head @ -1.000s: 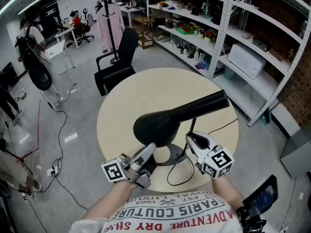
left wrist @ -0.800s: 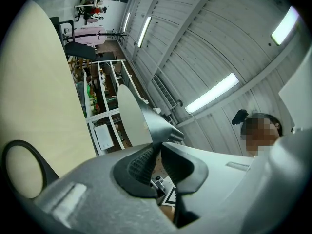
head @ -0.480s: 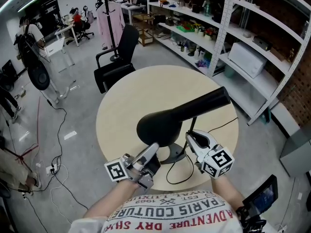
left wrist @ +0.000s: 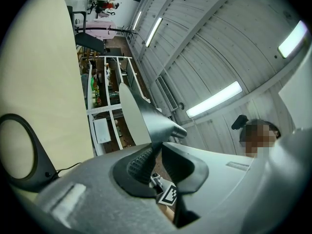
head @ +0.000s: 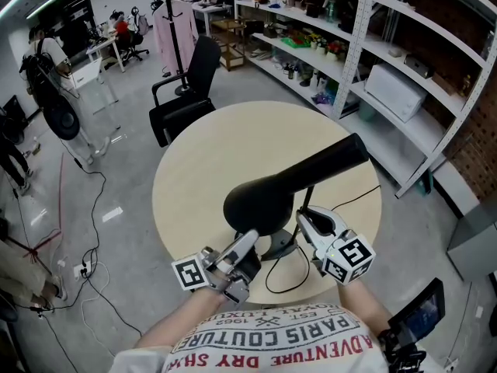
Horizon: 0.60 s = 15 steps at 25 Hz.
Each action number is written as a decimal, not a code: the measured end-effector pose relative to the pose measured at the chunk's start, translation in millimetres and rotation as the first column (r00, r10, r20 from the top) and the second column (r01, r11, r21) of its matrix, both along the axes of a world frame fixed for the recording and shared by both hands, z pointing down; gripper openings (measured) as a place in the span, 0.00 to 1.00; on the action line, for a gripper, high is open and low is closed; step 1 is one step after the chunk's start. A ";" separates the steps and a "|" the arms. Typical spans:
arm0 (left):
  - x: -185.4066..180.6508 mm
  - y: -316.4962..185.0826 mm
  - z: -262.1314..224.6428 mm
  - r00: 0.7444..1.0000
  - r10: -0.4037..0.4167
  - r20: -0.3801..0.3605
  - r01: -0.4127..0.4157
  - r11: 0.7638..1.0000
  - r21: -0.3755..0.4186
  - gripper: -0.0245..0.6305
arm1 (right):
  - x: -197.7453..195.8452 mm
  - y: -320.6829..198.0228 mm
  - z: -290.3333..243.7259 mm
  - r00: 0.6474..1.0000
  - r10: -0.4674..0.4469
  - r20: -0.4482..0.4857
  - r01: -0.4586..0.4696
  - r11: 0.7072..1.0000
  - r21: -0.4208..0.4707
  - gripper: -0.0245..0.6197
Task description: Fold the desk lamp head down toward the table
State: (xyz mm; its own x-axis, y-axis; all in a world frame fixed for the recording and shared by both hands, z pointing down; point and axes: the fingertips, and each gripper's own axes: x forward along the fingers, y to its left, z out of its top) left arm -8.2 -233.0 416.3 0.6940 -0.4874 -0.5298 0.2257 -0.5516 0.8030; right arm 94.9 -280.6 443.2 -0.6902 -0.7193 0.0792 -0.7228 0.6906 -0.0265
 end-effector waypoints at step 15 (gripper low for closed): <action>7.6 1.9 3.7 0.999 0.015 -0.035 -0.015 1.000 -0.013 0.11 | 1.8 1.3 -0.2 1.000 -0.029 0.010 0.029 1.000 -0.011 0.11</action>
State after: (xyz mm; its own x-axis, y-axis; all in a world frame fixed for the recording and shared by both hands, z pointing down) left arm -0.6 -231.0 420.0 0.6826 -0.4839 -0.5476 0.2619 -0.5376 0.8015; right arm 96.7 -279.3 443.1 -0.7114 -0.6982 0.0802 -0.7022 0.7108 -0.0411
